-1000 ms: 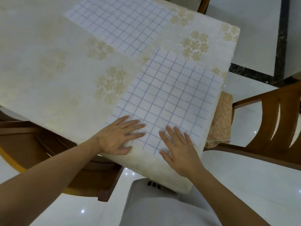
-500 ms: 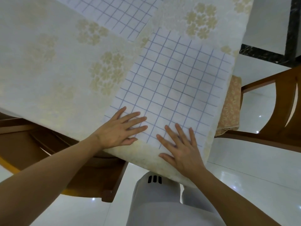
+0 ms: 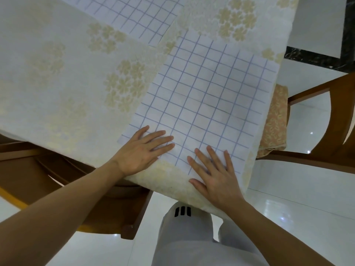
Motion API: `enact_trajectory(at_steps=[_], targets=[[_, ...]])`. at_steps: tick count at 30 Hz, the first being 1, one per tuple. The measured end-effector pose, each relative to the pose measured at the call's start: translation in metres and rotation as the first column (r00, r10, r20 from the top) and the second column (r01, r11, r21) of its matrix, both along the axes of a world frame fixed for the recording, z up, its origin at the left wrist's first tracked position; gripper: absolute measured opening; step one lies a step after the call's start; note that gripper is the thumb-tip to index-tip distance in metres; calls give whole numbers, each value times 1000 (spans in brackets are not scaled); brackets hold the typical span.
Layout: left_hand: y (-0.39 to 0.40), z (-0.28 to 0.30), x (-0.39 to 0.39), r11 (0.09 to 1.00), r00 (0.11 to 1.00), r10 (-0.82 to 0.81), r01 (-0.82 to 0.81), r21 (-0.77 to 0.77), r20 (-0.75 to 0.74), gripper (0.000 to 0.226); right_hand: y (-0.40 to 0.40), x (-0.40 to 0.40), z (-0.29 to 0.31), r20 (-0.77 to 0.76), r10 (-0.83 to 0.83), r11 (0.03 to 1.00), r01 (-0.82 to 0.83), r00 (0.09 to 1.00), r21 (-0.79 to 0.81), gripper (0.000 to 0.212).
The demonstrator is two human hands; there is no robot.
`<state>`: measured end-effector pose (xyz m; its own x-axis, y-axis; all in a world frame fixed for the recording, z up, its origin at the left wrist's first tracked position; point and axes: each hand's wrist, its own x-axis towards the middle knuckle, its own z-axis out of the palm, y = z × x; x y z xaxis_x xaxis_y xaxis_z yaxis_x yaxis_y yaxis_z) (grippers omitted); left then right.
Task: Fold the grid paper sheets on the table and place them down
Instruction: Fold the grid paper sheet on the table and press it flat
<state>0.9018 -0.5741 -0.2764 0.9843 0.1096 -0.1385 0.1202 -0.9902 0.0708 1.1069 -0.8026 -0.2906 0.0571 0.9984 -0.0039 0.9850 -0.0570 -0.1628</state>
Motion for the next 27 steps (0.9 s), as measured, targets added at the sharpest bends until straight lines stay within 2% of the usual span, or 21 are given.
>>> enact_trajectory(at_steps=[6, 10, 13, 21, 27], targets=[[-19, 17, -4, 987, 991, 128, -131, -97, -41, 52, -12, 1, 10, -26, -2, 998, 1, 1000, -61, 63], [-40, 36, -5, 957, 967, 252, -256, -135, -50, 53, -32, 5, 12, -38, 33, 995, -36, 999, -93, 89], [-63, 50, -9, 949, 955, 292, -297, -110, -55, 52, -46, 13, 18, -31, 27, 999, -29, 999, -44, 94], [-140, 100, -6, 915, 915, 403, -402, -27, 21, 59, -91, 27, 59, -110, 19, 995, -8, 994, 101, 78], [-176, 133, -10, 879, 879, 469, -474, 54, 83, 47, -109, 43, 96, -140, -7, 985, 31, 990, 169, 67]])
